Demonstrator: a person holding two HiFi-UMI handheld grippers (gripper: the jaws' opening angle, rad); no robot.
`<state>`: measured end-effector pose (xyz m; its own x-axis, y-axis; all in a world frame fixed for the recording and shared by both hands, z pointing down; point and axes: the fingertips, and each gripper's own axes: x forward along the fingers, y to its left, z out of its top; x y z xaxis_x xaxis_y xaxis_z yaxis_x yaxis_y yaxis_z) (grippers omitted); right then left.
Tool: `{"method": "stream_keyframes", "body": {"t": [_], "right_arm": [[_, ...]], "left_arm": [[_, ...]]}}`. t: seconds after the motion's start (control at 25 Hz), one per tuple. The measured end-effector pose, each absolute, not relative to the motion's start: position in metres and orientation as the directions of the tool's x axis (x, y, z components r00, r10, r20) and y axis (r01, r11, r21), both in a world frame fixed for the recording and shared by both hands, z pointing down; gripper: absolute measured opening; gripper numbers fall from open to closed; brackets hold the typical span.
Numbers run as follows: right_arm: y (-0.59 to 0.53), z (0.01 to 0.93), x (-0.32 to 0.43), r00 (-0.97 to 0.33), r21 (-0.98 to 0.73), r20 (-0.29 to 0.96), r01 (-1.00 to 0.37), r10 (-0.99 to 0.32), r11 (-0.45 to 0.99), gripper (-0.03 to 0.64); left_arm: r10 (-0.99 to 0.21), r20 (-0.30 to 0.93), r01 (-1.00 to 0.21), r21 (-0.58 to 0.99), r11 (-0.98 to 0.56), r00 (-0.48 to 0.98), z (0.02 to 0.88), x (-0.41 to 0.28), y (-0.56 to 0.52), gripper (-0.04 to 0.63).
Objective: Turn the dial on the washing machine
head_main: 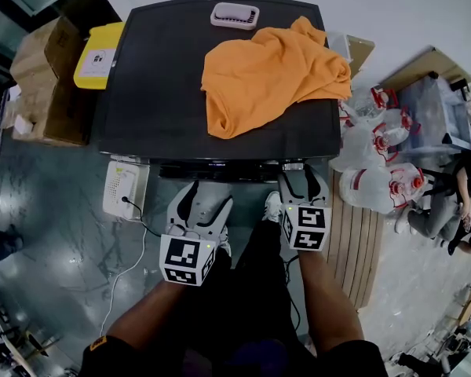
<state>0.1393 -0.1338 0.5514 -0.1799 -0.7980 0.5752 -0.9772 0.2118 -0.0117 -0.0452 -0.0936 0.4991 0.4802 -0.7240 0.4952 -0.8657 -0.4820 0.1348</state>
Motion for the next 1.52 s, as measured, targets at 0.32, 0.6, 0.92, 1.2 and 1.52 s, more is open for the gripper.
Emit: {"method": "stream_keyframes", "body": {"t": [0.32,0.6,0.92,1.2,1.52], "right_arm": [[-0.132,0.55,0.141,-0.226,-0.071,0.59,-0.971,-0.775,0.229,0.281],[-0.12,0.48,0.124,-0.214,0.05,0.506,-0.96,-0.835,0.276,0.288],[-0.1,0.382,0.117,-0.221,0.107,0.362,-0.955,-0.905,0.276,0.293],[-0.081,0.329,0.114,-0.229,0.112,0.269,-0.957,-0.935,0.267,0.248],[-0.067,0.294,0.111,-0.218,0.138,0.241,-0.957,-0.946,0.256,0.06]], "left_arm": [[-0.726,0.484,-0.863,0.142,-0.485,0.488,0.493,-0.045,-0.094,0.318],[-0.734,0.428,-0.843,0.156,-0.514,0.527,0.452,-0.035,-0.099,0.318],[-0.773,0.341,-0.841,0.128,-0.526,0.536,0.378,-0.032,-0.1,0.318],[-0.792,0.3,-0.838,0.055,-0.542,0.532,0.331,-0.025,-0.088,0.285],[-0.792,0.279,-0.831,0.036,-0.556,0.542,0.302,-0.023,-0.074,0.011]]}}
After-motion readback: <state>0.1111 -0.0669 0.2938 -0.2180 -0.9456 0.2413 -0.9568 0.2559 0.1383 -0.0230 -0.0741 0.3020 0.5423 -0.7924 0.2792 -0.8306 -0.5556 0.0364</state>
